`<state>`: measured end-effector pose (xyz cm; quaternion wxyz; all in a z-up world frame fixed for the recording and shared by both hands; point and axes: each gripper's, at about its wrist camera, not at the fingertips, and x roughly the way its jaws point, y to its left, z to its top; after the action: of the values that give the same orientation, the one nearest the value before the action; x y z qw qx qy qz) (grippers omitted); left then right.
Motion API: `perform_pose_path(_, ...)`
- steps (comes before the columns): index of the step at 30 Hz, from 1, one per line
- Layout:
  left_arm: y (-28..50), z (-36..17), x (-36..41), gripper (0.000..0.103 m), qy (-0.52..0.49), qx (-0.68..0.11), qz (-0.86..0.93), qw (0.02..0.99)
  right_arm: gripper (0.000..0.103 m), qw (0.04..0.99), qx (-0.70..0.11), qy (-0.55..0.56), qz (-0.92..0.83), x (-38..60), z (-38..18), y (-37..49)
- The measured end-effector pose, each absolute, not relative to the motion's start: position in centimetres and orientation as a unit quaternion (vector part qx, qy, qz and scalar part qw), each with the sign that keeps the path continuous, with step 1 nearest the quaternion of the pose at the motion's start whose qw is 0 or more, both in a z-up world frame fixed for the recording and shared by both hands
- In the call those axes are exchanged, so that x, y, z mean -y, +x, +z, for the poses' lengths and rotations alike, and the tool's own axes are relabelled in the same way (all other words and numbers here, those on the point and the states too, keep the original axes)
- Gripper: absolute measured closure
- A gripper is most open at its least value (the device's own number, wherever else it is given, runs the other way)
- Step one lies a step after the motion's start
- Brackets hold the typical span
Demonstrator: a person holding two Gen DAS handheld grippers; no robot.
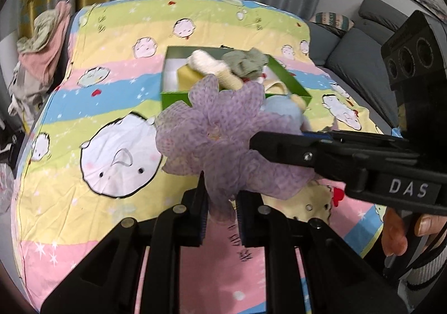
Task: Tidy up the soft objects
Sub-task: 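Carry the purple puff into the green box and open both grippers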
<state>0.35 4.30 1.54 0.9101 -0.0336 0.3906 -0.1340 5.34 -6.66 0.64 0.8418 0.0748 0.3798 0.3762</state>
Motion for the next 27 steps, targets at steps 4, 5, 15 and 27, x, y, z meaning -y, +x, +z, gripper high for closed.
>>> perform_pose_path(4,0.7,2.6,-2.6,0.087,-0.014,-0.387,-0.142,0.911,0.088,0.849,-0.366,0.083,0.372,8.4,1.7,4.9)
perform_pose_path(5,0.8,2.9,-2.1,0.087,-0.006,-0.384,-0.142,0.912,0.088,0.851,-0.362,0.085,0.371,8.8,1.9,4.9)
perform_pose_path(15,2.9,5.2,0.7,0.087,0.025,-0.373,-0.151,0.915,0.088,0.864,-0.332,0.100,0.365,11.9,3.9,5.9)
perform_pose_path(27,9.2,10.6,2.3,0.087,0.063,-0.345,-0.146,0.925,0.088,0.892,-0.275,0.095,0.346,13.2,9.8,11.2)
